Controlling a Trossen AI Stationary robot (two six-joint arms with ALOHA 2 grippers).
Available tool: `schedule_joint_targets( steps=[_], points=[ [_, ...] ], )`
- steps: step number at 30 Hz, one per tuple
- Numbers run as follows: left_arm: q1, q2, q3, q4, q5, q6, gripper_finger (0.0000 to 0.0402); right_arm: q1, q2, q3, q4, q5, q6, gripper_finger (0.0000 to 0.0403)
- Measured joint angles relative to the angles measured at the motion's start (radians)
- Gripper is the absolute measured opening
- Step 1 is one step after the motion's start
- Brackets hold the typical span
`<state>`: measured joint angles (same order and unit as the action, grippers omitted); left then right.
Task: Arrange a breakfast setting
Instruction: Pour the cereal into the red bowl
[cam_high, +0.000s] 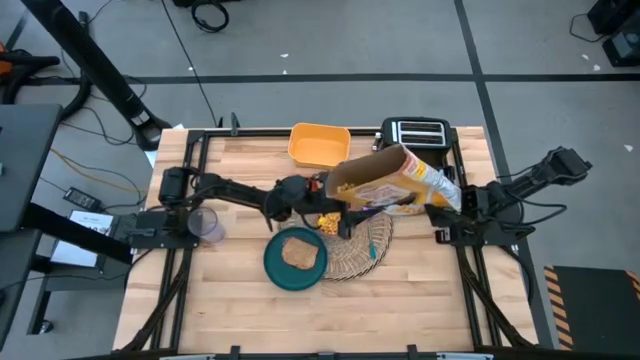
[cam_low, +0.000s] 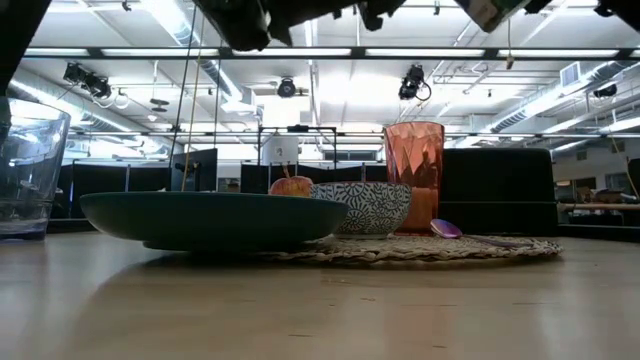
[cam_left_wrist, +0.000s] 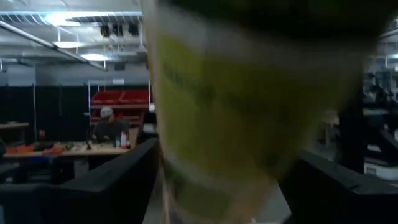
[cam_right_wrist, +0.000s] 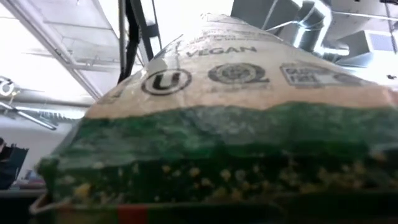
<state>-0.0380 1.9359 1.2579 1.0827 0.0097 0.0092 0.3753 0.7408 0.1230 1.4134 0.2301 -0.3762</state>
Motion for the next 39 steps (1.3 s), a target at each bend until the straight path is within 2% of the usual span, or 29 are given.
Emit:
schedule_joint_targets(
  steps=[3,6,9,13,17,22,25,27,34,37,39],
  points=[
    [0.003,0.003,0.03,0.009,-0.021,-0.002,0.0311,-0.014,0.024,0.017,-0.001,-0.046,0.005,0.0194],
    [0.007,0.005,0.048,0.022,-0.029,0.0,0.0298,-0.025,0.043,0.025,0.008,-0.049,0.006,0.0194],
    [0.009,0.005,0.065,0.042,-0.011,0.002,0.0265,-0.036,0.053,0.035,0.013,-0.047,0.006,0.02],
    [0.009,0.005,0.075,0.054,-0.006,0.003,0.02,-0.046,0.068,0.048,0.01,-0.032,0.009,0.0219],
    [0.009,0.005,0.075,0.068,-0.006,0.004,0.0138,-0.047,0.074,0.051,0.0,0.004,0.01,0.0259],
    [0.01,-0.007,0.075,0.058,-0.006,0.044,0.0085,-0.047,0.075,0.051,-0.008,0.066,0.002,0.0334],
    [0.02,-0.059,0.075,-0.034,-0.002,0.067,0.0074,-0.037,0.062,0.051,-0.045,0.115,-0.023,0.0378],
    [0.029,-0.112,0.075,-0.125,-0.001,0.09,0.0075,-0.028,0.052,0.051,-0.068,0.155,-0.046,0.0394],
    [0.039,-0.301,0.075,-0.436,-0.021,0.198,0.0075,-0.023,0.036,0.051,-0.08,0.223,-0.095,0.0386],
    [0.04,-0.406,0.075,-0.643,-0.114,0.258,0.0075,-0.023,0.037,0.051,-0.126,0.268,-0.094,0.0391],
    [0.041,-0.479,0.075,-0.777,-0.224,0.291,0.0076,-0.023,0.038,0.051,-0.165,0.287,-0.083,0.0394]
  ],
)
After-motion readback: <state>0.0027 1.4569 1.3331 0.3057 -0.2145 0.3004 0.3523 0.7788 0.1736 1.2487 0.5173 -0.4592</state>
